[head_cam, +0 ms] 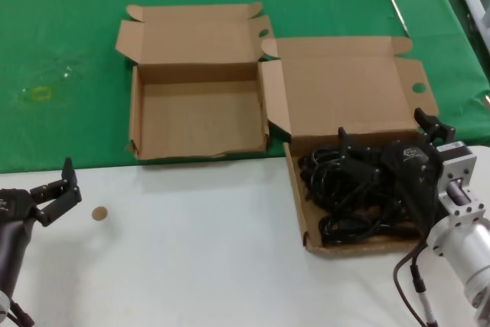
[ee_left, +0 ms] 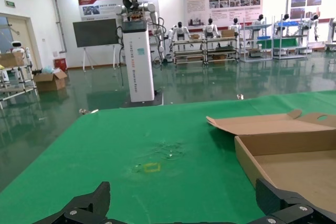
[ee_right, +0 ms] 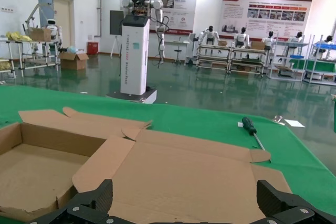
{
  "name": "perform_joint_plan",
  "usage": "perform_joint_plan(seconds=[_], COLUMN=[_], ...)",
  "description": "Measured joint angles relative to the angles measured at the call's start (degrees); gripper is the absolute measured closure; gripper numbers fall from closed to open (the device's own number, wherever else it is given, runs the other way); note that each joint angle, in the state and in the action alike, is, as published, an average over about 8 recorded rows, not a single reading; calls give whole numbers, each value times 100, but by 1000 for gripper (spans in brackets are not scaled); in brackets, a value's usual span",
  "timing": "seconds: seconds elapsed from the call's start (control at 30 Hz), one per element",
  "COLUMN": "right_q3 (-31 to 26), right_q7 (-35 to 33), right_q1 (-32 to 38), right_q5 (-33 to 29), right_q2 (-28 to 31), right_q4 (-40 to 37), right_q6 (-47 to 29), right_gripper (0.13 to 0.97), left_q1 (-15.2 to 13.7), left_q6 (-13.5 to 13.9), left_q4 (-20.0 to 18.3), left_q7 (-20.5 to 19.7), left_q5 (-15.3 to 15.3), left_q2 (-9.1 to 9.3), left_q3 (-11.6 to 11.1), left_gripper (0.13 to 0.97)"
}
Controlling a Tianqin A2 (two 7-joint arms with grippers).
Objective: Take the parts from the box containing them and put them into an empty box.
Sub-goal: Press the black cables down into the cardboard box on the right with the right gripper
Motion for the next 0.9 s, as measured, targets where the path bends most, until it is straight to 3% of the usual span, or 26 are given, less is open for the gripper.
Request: perform_joint_plan(seconds=[0.9], right_q3=[-10], right_q7=[5], right_q1=[0], right_q5=[5], right_q2=[9], right_q4=[0], right_q6=[7], right_gripper=[129], left_q1=[0], left_q6=[0], left_q4=[0], left_q7=[0], left_q5=[0], left_q2=[0], left_q3=[0], left_gripper=[147])
